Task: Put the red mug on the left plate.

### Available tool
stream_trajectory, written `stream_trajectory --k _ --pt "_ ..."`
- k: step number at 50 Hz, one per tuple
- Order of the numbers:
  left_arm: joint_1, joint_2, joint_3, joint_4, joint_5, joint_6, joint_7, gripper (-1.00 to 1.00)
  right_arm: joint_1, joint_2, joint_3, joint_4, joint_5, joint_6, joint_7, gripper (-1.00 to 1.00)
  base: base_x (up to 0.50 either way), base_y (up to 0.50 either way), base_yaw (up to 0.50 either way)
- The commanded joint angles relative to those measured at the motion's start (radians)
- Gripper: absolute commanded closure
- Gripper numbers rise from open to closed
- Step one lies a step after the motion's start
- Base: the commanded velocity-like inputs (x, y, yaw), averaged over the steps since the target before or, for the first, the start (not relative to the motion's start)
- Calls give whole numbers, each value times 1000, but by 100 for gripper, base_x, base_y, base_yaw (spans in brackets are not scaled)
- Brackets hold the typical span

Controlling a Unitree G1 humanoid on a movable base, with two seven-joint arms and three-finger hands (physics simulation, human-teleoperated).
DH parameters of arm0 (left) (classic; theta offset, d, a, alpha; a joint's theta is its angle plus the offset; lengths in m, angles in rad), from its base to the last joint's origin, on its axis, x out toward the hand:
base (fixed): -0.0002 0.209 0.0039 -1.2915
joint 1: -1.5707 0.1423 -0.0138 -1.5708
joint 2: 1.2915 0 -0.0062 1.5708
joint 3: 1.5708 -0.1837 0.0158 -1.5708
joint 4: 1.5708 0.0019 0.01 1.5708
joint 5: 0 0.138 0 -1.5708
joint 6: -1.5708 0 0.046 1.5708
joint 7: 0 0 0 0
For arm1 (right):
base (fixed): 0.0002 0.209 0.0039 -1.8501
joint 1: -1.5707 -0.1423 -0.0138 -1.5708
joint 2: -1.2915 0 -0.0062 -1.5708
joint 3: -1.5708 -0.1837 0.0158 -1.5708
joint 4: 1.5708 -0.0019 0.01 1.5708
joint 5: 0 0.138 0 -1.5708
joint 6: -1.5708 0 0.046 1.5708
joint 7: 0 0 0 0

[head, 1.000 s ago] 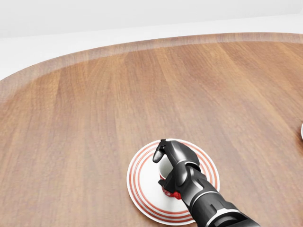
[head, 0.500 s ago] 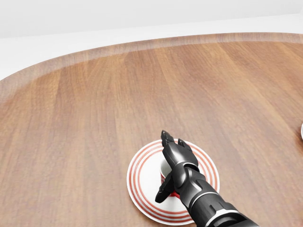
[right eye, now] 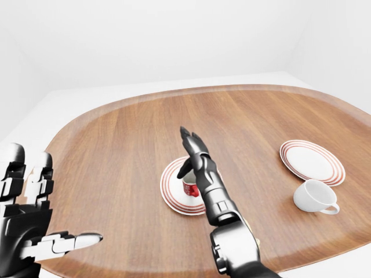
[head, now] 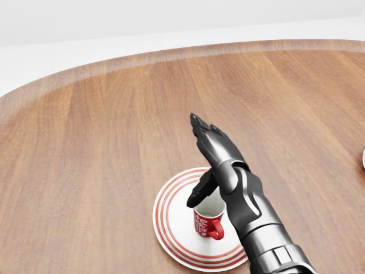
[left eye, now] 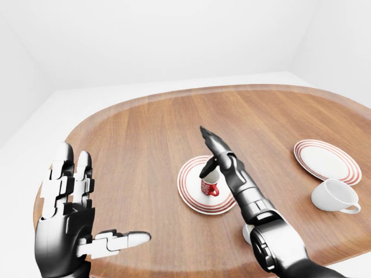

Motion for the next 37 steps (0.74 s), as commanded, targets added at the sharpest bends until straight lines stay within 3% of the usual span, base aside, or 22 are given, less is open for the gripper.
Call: stream_trajectory --k 1,7,8,13,15,16,19,25,27,28,29,30,37 --pt "5 -6 4 -9 -3 0 -7 -100 210 -36 17 -861 -82 0 329 -100 0 0 0" --pt "1 -8 6 -13 -2 0 -8 -100 411 -65 -59 -1248 -102 0 410 -100 0 0 0" --pt "3 -9 4 -15 -1 0 -8 -100 507 -60 -100 -1400 -93 0 407 -100 0 0 0" --pt "7 -8 -8 -15 9 0 -4 -100 851 18 -229 -1757 83 0 280 -100 0 0 0" --pt "7 -5 -12 -13 12 0 -1 -100 918 44 -274 -1785 143 0 223 -100 0 0 0" --pt "7 -3 -12 -12 10 0 0 -100 985 83 -334 -1809 238 0 179 -100 0 0 0" --pt "5 -1 -11 -11 9 0 3 -100 1036 120 -391 -1823 317 0 144 -100 0 0 0" --pt "-1 9 -25 1 21 0 16 -100 1176 262 -497 -1837 472 0 97 -100 0 0 0" --pt "-1 13 -30 3 21 0 18 -100 1194 303 -538 -1835 518 -43 111 -100 0 0 0" --pt "1 13 -37 1 23 0 19 -100 1214 333 -564 -1829 573 -99 117 -100 0 0 0" --pt "2 15 -38 1 23 0 20 -100 1212 343 -572 -1827 576 -107 127 -100 0 0 0" --pt "2 16 -44 3 26 0 23 -100 1227 366 -595 -1814 601 -164 129 -100 0 0 0" --pt "9 38 -59 -3 -33 0 10 -100 1228 366 -748 -1806 833 -175 207 -100 0 0 0"
